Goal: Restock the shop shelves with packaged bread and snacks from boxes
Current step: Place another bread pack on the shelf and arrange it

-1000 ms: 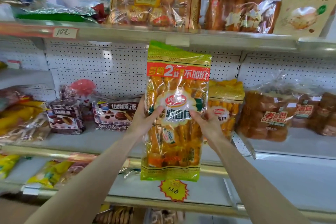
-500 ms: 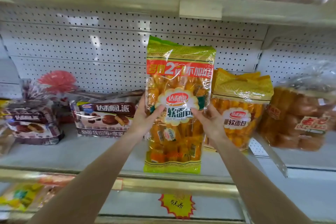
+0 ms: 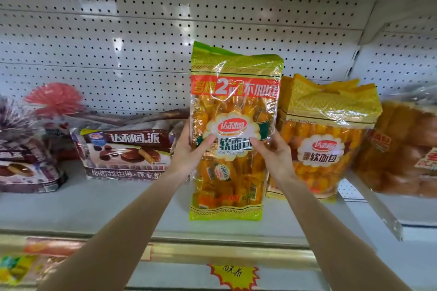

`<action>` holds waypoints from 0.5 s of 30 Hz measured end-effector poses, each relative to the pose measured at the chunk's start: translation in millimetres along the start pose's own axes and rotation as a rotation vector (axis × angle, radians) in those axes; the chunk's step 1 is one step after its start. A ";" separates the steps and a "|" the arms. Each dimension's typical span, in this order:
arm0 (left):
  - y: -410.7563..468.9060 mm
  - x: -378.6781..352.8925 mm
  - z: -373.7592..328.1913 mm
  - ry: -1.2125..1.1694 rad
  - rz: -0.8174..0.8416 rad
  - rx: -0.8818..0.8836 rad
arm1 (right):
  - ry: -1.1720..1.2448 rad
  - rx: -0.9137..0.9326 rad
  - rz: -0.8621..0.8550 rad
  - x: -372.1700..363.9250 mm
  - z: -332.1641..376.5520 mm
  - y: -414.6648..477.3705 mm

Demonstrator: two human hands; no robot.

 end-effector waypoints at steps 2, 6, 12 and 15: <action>4.1 -1.5 2.9 0.005 -0.007 -0.007 | -0.002 0.001 -0.005 1.9 -5.0 3.5; 7.9 -7.0 9.5 0.019 0.004 -0.028 | 0.004 0.000 -0.006 4.1 -15.3 7.1; 8.5 -9.7 10.0 0.027 -0.013 -0.059 | 0.014 0.002 0.001 5.5 -21.4 9.0; 6.5 -9.3 11.0 0.041 -0.012 -0.051 | -0.011 -0.018 0.009 2.6 -25.5 9.9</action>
Point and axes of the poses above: each hand's wrist, its own y-axis towards the middle knuckle, its own x-axis out of the back of the hand, z = x × y, the point moved 10 cm from there along y, towards the middle knuckle, and after that the axes turned 4 degrees about y, right-handed, at the moved point
